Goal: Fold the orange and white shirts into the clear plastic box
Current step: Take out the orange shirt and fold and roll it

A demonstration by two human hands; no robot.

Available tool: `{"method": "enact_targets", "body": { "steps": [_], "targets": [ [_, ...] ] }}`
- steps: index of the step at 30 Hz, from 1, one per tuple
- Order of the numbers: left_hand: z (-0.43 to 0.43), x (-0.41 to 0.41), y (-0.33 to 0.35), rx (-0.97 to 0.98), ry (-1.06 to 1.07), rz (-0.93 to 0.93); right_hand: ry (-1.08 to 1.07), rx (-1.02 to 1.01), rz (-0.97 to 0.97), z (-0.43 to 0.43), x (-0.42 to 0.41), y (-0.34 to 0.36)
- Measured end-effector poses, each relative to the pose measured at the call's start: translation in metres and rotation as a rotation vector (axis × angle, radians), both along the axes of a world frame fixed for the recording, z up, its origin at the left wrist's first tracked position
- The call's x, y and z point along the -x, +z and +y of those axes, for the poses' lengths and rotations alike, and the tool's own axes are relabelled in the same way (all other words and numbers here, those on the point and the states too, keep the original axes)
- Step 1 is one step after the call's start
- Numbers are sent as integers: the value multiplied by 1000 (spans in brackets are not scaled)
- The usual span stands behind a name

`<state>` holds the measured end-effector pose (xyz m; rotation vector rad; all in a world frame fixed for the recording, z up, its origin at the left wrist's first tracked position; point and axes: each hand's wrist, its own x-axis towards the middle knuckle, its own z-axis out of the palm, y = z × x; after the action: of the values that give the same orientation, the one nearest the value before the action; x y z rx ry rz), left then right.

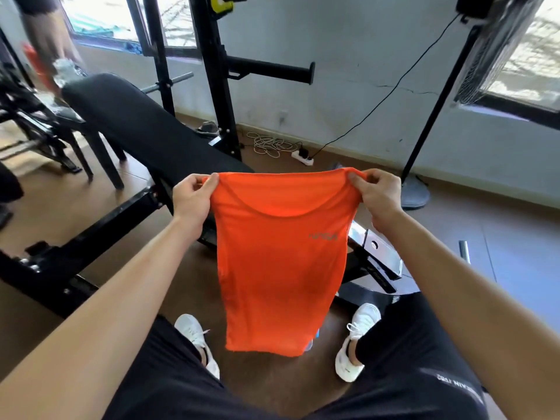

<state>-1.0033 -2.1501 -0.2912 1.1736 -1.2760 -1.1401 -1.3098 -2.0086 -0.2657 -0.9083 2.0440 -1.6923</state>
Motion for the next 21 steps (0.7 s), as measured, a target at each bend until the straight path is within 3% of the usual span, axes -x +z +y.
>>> {"method": "enact_targets", "body": {
  "steps": [5, 12, 21],
  "targets": [
    [21, 12, -12, -150, -20, 11, -10, -15, -96, 9, -8, -20],
    [78, 38, -14, -328, -164, 131, 143, 23, -260, 24, -63, -37],
    [128, 61, -29, -433, -264, 129, 284, -33, -143, 42, -101, -72]
  ]
}}
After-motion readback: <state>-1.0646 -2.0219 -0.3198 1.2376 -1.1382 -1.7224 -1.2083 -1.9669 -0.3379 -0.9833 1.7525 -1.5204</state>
